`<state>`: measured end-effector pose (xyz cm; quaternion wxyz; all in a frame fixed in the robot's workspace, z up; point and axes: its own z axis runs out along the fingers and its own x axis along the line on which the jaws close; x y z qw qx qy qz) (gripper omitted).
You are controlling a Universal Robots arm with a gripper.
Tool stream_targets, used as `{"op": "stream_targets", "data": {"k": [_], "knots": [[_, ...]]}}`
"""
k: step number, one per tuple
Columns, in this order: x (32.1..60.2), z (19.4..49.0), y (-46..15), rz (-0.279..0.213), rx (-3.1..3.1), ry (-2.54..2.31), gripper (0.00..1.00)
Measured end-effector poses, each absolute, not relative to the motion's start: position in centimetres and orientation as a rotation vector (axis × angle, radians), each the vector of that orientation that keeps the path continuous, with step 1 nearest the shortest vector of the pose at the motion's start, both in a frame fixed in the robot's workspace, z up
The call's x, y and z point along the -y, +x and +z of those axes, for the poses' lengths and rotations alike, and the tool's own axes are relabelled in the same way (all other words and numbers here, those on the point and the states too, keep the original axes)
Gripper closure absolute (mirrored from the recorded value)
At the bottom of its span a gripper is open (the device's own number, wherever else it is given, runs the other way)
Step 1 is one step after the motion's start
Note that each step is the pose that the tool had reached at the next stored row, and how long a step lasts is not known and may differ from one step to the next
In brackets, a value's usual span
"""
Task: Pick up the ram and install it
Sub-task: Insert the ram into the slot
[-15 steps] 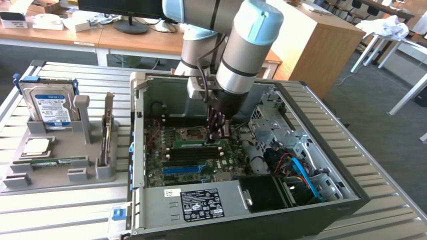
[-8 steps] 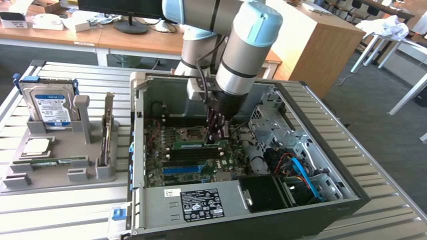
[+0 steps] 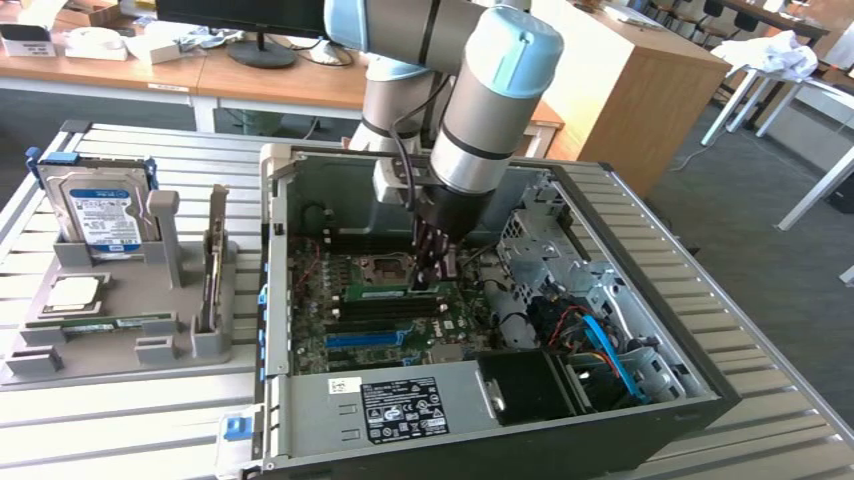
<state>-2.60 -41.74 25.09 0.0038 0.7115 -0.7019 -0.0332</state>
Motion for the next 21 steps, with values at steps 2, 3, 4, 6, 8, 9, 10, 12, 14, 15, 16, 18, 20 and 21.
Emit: {"op": "stream_targets", "data": {"k": [2,3,4,6,8,9,10,12,14,15,16,18,20,21], "knots": [[41.74,25.0,-2.6,-0.104,2.2,2.23,0.89],[41.74,24.95,-2.6,-0.104,2.2,2.23,0.89],[41.74,24.9,-2.6,-0.104,2.2,2.23,0.89],[41.74,24.8,-2.6,-0.104,2.2,2.23,0.89],[41.74,24.72,-2.6,-0.104,2.2,2.23,0.89],[41.74,24.7,-2.6,-0.104,2.2,2.23,0.89],[41.74,24.68,-2.6,-0.104,2.2,2.23,0.89],[41.75,24.67,-2.6,-0.104,2.2,2.23,0.89],[41.79,24.68,-2.61,-0.104,2.2,2.23,0.89],[41.81,24.68,-2.6,-0.104,2.2,2.23,0.89],[41.83,24.68,-2.6,-0.104,2.2,2.23,0.89],[41.87,24.68,-2.6,-0.104,2.2,2.23,0.89],[41.94,24.68,-2.6,-0.104,2.2,2.23,0.89],[41.97,24.68,-2.6,-0.104,2.2,2.23,0.89]]}}
